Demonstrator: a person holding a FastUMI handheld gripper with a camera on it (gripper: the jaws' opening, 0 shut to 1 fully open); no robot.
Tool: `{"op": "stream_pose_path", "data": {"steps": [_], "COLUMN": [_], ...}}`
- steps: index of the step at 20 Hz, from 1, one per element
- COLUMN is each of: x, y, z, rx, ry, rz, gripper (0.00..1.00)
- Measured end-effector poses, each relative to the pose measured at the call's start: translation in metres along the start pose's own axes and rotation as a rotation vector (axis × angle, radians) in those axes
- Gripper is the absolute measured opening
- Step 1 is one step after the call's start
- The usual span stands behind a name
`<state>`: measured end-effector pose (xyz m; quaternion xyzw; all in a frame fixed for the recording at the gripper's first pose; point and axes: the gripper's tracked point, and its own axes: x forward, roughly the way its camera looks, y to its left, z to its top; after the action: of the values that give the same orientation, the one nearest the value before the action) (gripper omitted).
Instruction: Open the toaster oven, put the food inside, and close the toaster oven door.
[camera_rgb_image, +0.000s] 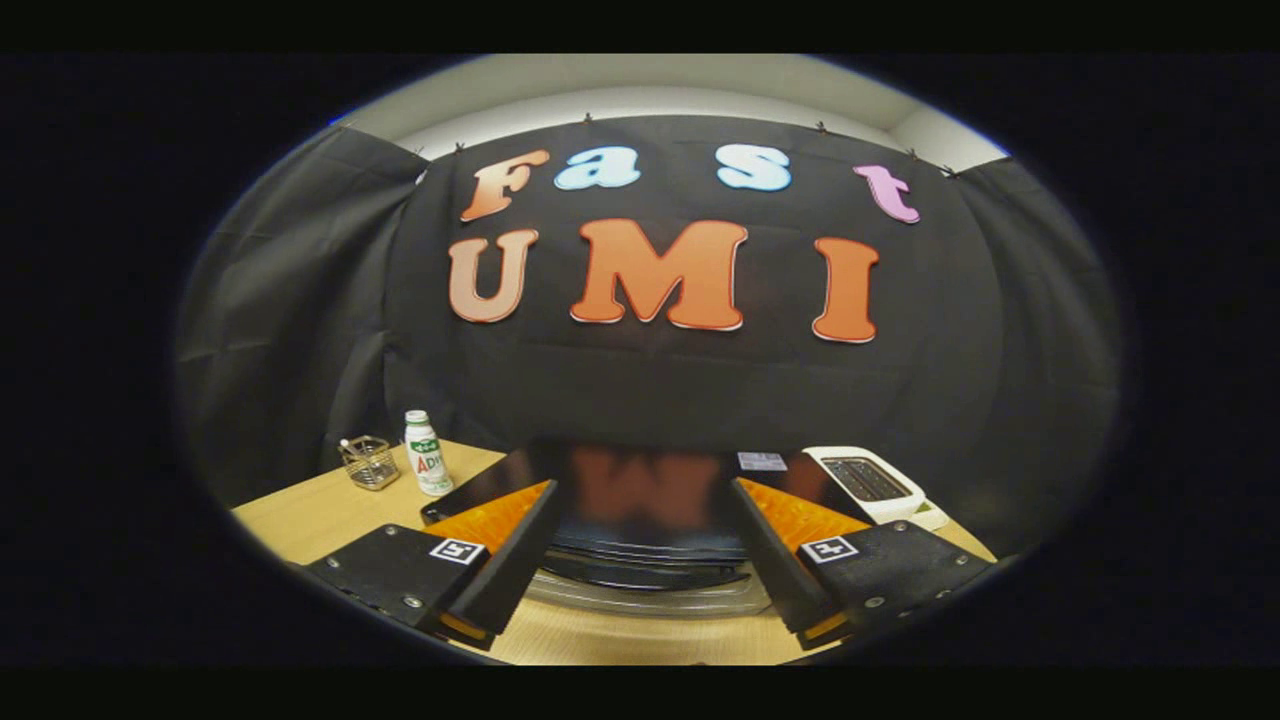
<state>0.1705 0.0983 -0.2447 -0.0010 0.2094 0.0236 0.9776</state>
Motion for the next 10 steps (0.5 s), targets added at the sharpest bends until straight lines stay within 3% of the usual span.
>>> {"op": "stream_pose_path", "data": {"steps": [4,10], "x": [0.007,-0.016], "y": [0.001,0.003], "z": [-0.029,-0.033], "rx": [0.044,0.035], "ry": [0.059,-0.004], "rz": [-0.007,0.01], "gripper": [0.99,0.98]}}
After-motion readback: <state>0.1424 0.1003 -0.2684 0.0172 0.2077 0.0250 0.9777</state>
